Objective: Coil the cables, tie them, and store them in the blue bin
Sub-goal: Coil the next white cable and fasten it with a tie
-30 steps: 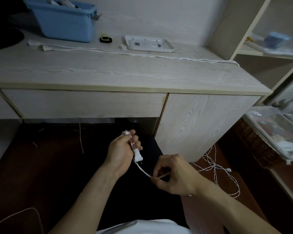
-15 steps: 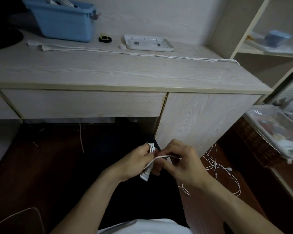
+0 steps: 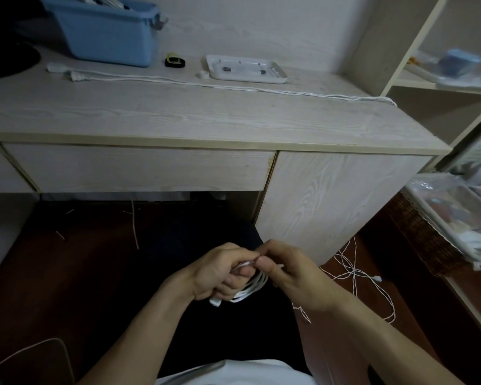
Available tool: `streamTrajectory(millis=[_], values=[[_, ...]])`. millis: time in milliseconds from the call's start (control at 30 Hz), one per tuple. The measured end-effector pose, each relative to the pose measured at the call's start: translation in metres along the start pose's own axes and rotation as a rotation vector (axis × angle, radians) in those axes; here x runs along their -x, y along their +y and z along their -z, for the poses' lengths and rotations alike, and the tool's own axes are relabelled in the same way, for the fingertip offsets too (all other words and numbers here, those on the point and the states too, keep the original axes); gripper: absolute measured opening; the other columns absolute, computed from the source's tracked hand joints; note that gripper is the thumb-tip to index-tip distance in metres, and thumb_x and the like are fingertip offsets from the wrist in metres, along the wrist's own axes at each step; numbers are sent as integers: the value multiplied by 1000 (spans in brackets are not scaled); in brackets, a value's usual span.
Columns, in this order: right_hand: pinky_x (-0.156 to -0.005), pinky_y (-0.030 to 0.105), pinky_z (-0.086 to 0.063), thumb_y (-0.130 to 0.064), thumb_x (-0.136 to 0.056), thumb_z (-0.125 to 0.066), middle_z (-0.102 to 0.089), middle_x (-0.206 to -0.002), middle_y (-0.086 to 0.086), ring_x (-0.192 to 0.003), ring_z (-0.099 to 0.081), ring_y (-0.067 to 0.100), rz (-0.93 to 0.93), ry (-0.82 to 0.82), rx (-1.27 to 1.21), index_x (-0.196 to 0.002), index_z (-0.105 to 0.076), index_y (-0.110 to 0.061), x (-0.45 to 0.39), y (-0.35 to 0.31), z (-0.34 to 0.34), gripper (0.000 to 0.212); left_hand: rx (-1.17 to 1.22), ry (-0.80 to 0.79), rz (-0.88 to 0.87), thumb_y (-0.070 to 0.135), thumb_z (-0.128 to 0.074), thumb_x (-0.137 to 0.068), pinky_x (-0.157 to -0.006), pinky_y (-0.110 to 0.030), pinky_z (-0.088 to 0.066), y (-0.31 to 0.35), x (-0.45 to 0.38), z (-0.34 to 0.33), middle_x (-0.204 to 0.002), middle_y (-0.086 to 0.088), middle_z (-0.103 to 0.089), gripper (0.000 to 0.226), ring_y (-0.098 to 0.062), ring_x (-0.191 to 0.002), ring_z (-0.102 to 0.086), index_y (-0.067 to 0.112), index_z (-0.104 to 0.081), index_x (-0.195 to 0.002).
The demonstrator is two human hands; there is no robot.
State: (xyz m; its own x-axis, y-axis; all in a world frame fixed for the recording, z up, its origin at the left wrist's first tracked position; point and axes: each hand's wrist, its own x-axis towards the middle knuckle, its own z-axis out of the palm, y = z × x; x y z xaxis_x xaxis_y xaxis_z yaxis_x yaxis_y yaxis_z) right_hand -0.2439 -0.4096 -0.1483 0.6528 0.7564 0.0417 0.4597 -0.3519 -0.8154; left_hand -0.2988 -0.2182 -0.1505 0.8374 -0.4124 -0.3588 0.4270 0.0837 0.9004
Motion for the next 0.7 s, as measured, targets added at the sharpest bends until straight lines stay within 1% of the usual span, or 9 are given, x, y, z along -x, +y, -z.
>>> streamTrajectory(millis=[67,133,200,267,333,400,500,600,700], values=[[-60,33,-45,-48,-96,-52,-61,-76,3,-66,-53,21,-63,8,-100,-93,-62,-14,1,-1,0,36,-32,25,-41,42,-45,-95,-42,-29,-11,2,-1,-2,-45,2,-24,45,-10,-36,-17,20,-38,-57],[-53,21,-35,-40,-96,-51,-50,-63,-9,-56,-42,8,-83,0,-244,-83,-54,-12,1,-1,-2,31,-57,64,-61,39,-45,-100,-43,-28,-15,4,-1,-5,-46,1,-25,48,-10,-37,-19,19,-37,-57],[-49,12,-32,-31,-95,-50,-47,-59,-14,-49,-39,-1,-122,0,-396,-83,-52,-6,-1,-3,-2,28,-38,101,-87,38,-46,-100,-44,-27,-19,4,-3,-7,-48,0,-25,48,-11,-39,-20,17,-37,-58],[-45,11,-32,-33,-94,-51,-55,-63,-1,-45,-43,-1,-171,5,-550,-89,-54,1,-3,-6,-2,35,-2,142,-138,41,-49,-95,-47,-29,-23,3,-5,-8,-48,0,-25,46,-13,-41,-21,16,-39,-58],[-42,20,-24,-45,-95,-54,-52,-62,6,-43,-37,9,-226,-37,-663,-90,-57,1,-5,-6,-2,46,71,174,-182,42,-50,-97,-48,-29,-29,1,-7,-10,-49,0,-25,47,-13,-42,-24,15,-41,-59],[-43,24,-17,-48,-98,-48,-44,-56,2,-42,-28,12,-279,-58,-694,-80,-58,-6,-6,-4,-1,47,173,159,-204,41,-46,-100,-50,-28,-37,-2,-10,-12,-51,-1,-31,46,-13,-45,-31,12,-44,-64],[-46,25,-17,-51,-100,-43,-40,-58,11,-47,-28,14,-297,-2,-622,-67,-55,-14,-6,-1,3,52,241,72,-208,40,-40,-96,-61,-29,-47,-5,-12,-15,-57,0,-42,37,-15,-53,-45,9,-45,-76],[-46,17,-31,-45,-98,-40,-50,-55,6,-44,-39,8,-244,47,-580,-71,-58,-7,-5,-4,2,50,308,35,-181,37,-39,-100,-53,-27,-40,-7,-11,-12,-56,1,-32,37,-12,-47,-32,9,-47,-78],[-51,9,-39,-19,-103,-44,-61,-58,-8,-49,-52,-2,-174,93,-584,-88,-63,1,-4,0,1,31,519,107,-155,37,-45,-97,-41,-23,-16,-3,-9,-6,-50,7,-20,38,-8,-42,-11,17,-45,-65]])
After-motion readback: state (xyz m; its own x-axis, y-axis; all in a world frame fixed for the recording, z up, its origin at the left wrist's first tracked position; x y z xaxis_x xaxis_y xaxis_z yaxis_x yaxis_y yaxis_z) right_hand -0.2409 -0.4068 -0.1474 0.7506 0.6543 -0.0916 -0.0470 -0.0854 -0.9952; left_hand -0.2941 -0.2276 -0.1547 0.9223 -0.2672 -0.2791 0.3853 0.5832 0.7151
